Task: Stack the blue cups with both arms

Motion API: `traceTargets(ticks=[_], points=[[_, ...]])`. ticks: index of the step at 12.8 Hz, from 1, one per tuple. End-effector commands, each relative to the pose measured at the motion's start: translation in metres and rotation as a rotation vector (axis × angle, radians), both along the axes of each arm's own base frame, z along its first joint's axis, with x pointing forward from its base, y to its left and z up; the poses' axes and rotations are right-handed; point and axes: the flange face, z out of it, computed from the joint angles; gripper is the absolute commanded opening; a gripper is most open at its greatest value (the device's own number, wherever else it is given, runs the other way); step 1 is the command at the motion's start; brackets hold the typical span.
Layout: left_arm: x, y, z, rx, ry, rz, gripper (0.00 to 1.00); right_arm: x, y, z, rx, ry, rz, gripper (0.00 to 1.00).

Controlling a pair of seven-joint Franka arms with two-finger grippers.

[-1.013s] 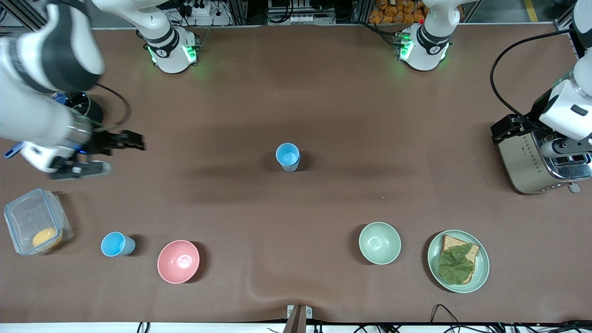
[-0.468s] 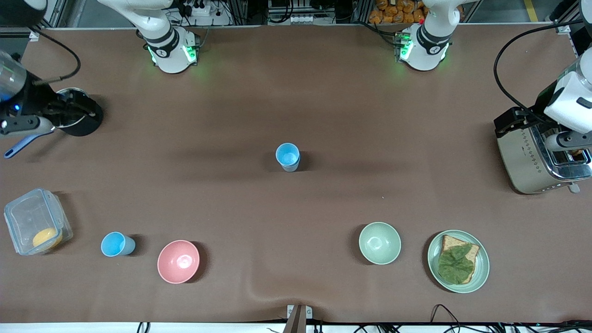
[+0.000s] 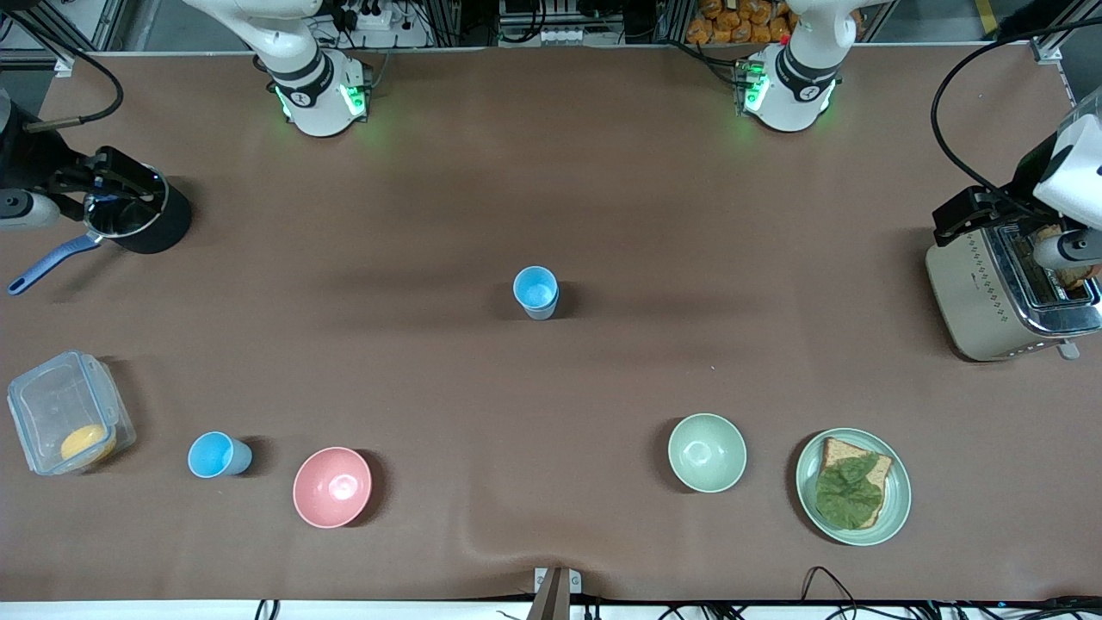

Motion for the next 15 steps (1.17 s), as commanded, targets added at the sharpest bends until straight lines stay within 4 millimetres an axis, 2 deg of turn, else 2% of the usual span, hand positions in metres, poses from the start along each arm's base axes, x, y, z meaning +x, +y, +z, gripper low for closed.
traceTargets(ticks=[1,7,9,13,15], points=[[-0.005,0.004,0.009,0.009,0.002,-0.019,1.00,0.001,-0.011,0.001,-0.020,0.003,-0.030,1.00],[-0.006,0.005,0.010,0.005,0.001,-0.016,1.00,0.001,-0.018,0.007,-0.020,-0.011,-0.045,1.00],[-0.010,0.006,0.017,-0.007,-0.010,-0.014,1.00,0.002,-0.021,0.005,-0.012,-0.011,-0.051,1.00],[-0.011,0.019,0.017,-0.068,-0.003,0.002,1.00,0.003,-0.016,-0.001,-0.002,0.004,-0.043,1.00],[-0.014,0.014,0.017,-0.063,-0.002,-0.007,1.00,0.002,-0.014,0.000,0.001,0.003,-0.041,1.00]])
